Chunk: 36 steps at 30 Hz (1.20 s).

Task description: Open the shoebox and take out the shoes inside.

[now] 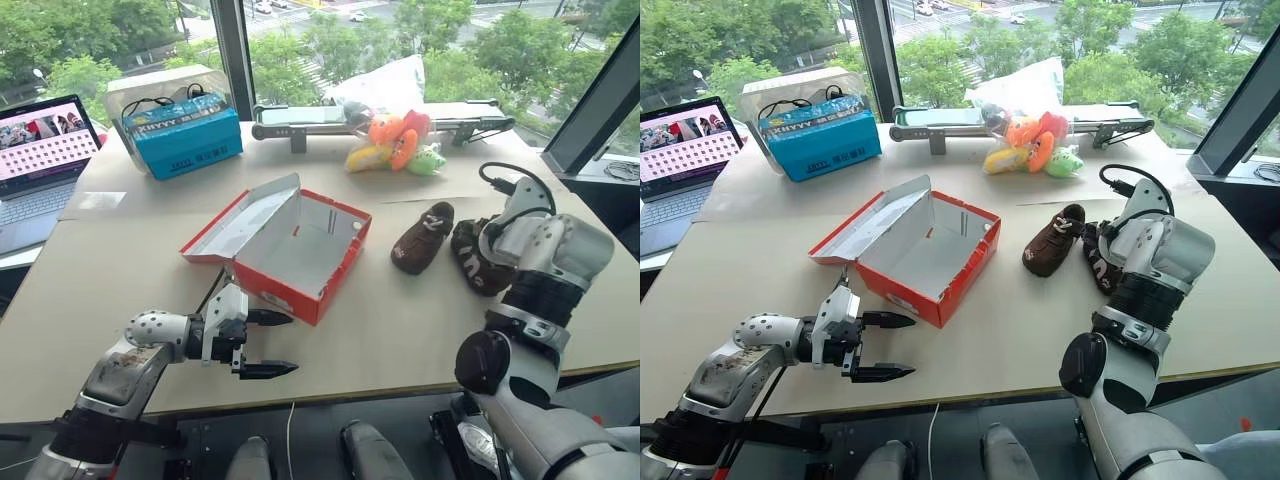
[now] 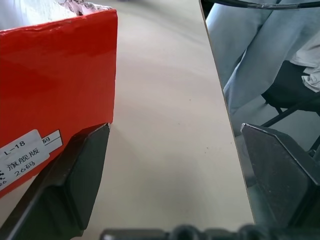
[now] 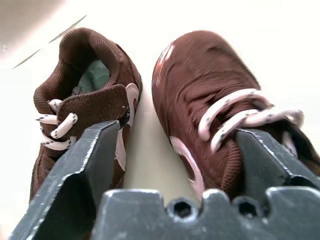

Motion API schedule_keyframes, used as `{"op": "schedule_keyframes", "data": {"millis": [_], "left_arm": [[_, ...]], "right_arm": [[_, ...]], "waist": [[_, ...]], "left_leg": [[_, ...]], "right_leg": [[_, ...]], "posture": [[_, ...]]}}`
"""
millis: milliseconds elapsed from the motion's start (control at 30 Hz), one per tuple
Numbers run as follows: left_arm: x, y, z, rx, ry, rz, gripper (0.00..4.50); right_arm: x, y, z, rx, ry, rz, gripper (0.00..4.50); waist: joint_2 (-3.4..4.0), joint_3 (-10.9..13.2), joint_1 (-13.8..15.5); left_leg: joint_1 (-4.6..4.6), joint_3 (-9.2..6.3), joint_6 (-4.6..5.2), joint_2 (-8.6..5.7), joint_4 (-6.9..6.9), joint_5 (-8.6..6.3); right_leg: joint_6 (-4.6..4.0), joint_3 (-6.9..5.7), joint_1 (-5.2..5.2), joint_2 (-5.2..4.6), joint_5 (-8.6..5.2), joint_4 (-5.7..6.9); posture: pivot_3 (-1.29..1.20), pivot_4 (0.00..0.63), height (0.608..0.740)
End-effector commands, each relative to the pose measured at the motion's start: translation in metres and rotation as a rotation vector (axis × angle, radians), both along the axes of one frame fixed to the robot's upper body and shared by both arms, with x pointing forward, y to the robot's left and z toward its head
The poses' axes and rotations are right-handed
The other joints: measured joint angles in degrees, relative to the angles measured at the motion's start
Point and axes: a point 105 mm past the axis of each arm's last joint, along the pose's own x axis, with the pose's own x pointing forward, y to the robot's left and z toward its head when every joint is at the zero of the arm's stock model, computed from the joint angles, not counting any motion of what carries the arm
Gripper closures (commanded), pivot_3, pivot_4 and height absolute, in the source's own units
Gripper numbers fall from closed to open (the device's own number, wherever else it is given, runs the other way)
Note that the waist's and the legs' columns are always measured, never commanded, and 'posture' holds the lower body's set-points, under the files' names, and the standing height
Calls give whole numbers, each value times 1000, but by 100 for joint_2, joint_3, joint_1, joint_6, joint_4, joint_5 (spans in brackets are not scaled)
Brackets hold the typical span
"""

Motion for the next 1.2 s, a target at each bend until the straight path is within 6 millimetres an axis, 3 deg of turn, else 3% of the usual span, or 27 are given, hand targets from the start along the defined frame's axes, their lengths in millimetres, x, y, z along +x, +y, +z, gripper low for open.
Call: {"op": "schedule_keyframes", "data": {"millis": [33, 300, 500, 667, 800, 900, 1000, 1133, 1200], "left_arm": [[-2, 1, 9, -8, -32, -13, 0], [0, -1, 9, -8, -30, -21, 0], [2, 1, 9, -3, -36, -17, 0], [4, 6, 10, -12, -38, 39, 0], [3, 14, 13, -23, -27, 90, 0], [8, 28, 21, -60, 0, 191, 0], [11, 44, 26, -121, 77, 315, 0], [26, 85, 16, -94, 82, 565, 0], [41, 120, 15, -124, 33, 805, 0]], "right_arm": [[-17, -3, 28, -2, -84, -3, 591], [-26, 12, 24, -29, -140, 39, 591], [-38, -5, 17, -122, -130, 74, 591], [-51, -6, 25, -300, -114, 289, 591], [-65, 6, 43, -374, -142, 499, 591], [-81, 20, 57, -396, -193, 654, 591], [-101, 42, 54, -374, -230, 822, 591], [-123, 68, 35, -330, -255, 958, 591], [-120, 73, 13, -324, -243, 867, 591]], "waist": [[2, 1, 8], [1, 1, 6], [2, 1, 30], [2, 1, 51], [5, 3, 17], [4, 3, 22], [-1, 0, 56], [-2, 0, 120], [-11, -7, 150]], "left_leg": [[0, 0, 0, 0, -2, 0], [1, -1, 0, 1, -4, 0], [-2, 0, 0, 0, -6, 0], [-3, 3, 0, 0, -13, 0], [0, 7, 0, 1, -22, 0], [6, 6, 1, 6, -25, 0], [5, 4, 0, 6, -24, 0], [1, 5, 1, 8, -23, -1], [-1, 5, 0, 8, -19, -1]], "right_leg": [[0, 0, -1, 0, 0, 0], [1, -2, 0, 0, 0, -5], [2, -2, 0, -3, -1, -10], [3, 0, 0, -3, -2, -21], [3, 3, 0, -3, -3, -27], [2, 1, 2, 2, -2, -27], [3, -1, 4, 2, -3, -27], [11, -4, 11, 0, 3, -51], [15, -4, 12, -1, 6, -57]], "posture": [[0, 150, 740], [0, 150, 740], [0, 150, 740], [0, 150, 740], [0, 150, 740], [0, 150, 740], [0, 150, 740], [0, 150, 740], [0, 150, 740]]}}
